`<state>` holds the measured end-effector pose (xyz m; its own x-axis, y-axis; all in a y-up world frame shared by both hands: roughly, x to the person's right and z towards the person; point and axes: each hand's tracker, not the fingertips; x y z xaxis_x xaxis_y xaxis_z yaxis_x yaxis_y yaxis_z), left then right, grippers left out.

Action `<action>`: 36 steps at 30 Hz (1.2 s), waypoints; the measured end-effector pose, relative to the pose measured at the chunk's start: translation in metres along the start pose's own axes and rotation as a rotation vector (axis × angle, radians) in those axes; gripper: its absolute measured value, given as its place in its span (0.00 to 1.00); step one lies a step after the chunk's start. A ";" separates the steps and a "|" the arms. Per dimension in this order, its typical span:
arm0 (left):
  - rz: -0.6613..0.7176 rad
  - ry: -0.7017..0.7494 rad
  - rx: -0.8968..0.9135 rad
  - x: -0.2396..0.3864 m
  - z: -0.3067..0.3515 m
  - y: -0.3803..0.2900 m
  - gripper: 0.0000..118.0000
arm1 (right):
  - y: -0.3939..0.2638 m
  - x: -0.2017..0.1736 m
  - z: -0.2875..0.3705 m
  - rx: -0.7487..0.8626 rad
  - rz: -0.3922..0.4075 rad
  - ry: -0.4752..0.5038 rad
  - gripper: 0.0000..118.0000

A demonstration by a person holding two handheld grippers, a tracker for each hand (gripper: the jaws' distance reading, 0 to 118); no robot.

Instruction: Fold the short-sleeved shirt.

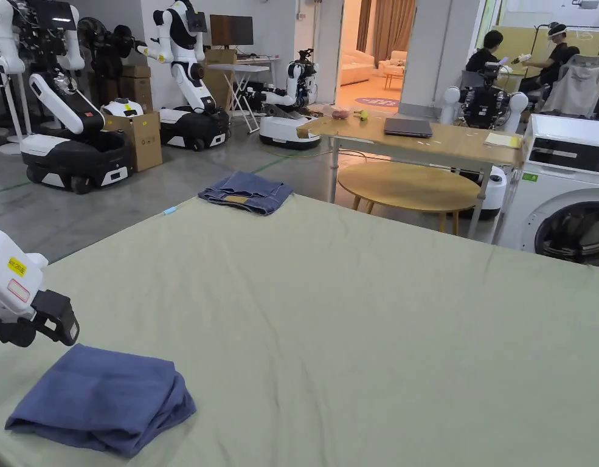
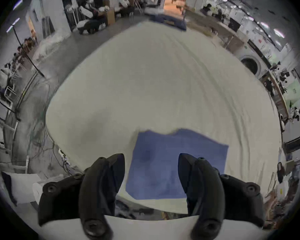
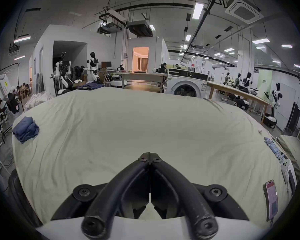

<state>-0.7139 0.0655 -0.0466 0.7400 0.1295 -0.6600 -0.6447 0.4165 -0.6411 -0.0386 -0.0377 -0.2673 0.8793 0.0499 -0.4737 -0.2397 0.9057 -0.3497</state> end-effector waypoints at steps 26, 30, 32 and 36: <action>-0.452 -0.264 0.758 0.359 -0.028 -0.161 0.52 | 0.043 0.040 0.015 0.112 -0.109 -0.107 0.00; -0.426 -0.262 0.828 0.386 -0.023 -0.177 0.19 | 0.051 0.045 0.018 0.148 -0.116 -0.128 0.00; -0.421 -0.261 0.840 0.396 -0.020 -0.182 0.06 | 0.053 0.046 0.019 0.162 -0.118 -0.135 0.00; -0.385 -0.265 0.868 0.402 -0.018 -0.185 0.00 | 0.056 0.046 0.019 0.182 -0.134 -0.139 0.00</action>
<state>-0.3011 0.0245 -0.2006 0.9572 -0.0002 -0.2894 -0.0645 0.9747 -0.2139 -0.0032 0.0231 -0.2930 0.9493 -0.0300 -0.3129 -0.0500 0.9684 -0.2444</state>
